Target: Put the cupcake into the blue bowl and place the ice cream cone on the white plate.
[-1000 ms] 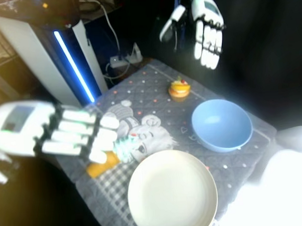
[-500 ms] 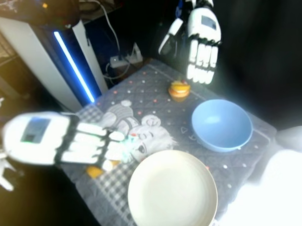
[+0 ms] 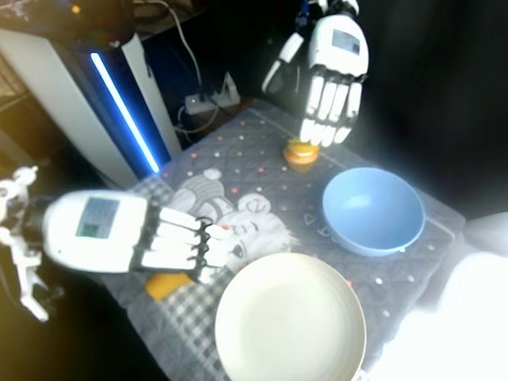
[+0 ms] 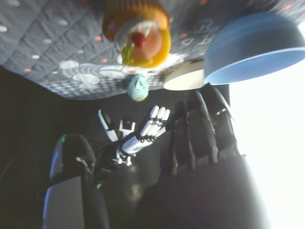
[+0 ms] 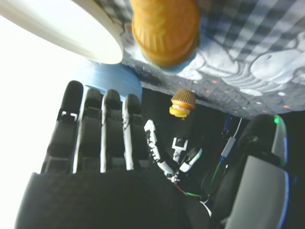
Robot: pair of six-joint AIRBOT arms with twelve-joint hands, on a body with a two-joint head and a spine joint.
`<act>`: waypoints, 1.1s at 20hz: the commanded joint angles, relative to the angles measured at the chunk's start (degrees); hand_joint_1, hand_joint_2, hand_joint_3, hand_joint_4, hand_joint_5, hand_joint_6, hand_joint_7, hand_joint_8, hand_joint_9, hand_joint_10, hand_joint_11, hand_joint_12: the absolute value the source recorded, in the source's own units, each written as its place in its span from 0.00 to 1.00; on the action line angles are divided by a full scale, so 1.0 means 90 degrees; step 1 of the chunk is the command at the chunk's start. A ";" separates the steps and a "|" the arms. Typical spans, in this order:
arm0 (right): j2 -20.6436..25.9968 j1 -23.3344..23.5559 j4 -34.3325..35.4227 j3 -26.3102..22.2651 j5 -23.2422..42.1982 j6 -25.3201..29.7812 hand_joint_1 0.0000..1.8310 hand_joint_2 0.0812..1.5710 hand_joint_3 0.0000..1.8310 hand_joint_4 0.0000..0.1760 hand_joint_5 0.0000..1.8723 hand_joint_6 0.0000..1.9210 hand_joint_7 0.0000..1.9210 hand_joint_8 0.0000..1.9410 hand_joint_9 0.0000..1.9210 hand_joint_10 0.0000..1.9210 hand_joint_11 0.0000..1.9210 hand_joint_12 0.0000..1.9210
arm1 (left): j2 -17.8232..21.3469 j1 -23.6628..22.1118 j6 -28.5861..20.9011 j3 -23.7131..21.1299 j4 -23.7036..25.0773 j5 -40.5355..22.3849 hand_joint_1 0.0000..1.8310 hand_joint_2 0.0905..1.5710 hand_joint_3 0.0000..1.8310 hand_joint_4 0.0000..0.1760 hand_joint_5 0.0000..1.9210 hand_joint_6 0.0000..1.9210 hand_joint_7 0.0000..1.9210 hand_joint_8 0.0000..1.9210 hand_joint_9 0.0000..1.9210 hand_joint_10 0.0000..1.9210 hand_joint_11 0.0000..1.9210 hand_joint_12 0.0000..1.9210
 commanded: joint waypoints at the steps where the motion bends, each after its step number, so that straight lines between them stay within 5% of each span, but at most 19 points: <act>1: -0.0031 0.0107 0.0204 0.0010 0.0538 0.0041 0.33 0.39 0.01 0.00 0.14 0.00 0.15 0.00 0.14 0.00 0.00 0.56 | 0.0011 -0.0095 -0.0066 0.0010 -0.0324 -0.0137 0.29 0.53 0.00 0.00 0.15 0.00 0.20 0.00 0.23 0.00 0.08 0.36; 10: -0.0097 -0.0230 0.1097 -0.0019 0.0927 0.0038 0.34 0.40 0.00 0.02 0.18 0.00 0.17 0.00 0.15 0.00 0.00 0.50 | 0.0075 0.0145 0.0069 -0.0008 -0.0601 -0.0097 0.31 0.52 0.00 0.00 0.17 0.00 0.22 0.00 0.23 0.00 0.09 0.36; 20: 0.0357 -0.1261 0.2658 -0.0507 0.1988 -0.0691 0.38 0.39 0.00 0.00 0.17 0.00 0.18 0.00 0.17 0.00 0.00 0.54 | 0.0092 0.0213 0.0250 -0.0049 -0.0745 -0.0053 0.31 0.51 0.00 0.00 0.19 0.01 0.24 0.00 0.25 0.00 0.08 0.37; 22: 0.0483 -0.1850 0.3317 -0.0675 0.2572 -0.0993 0.37 0.41 0.00 0.00 0.16 0.00 0.17 0.00 0.15 0.00 0.00 0.51 | 0.0094 0.0229 0.0317 -0.0055 -0.0796 -0.0051 0.30 0.51 0.00 0.00 0.19 0.00 0.24 0.00 0.25 0.00 0.09 0.37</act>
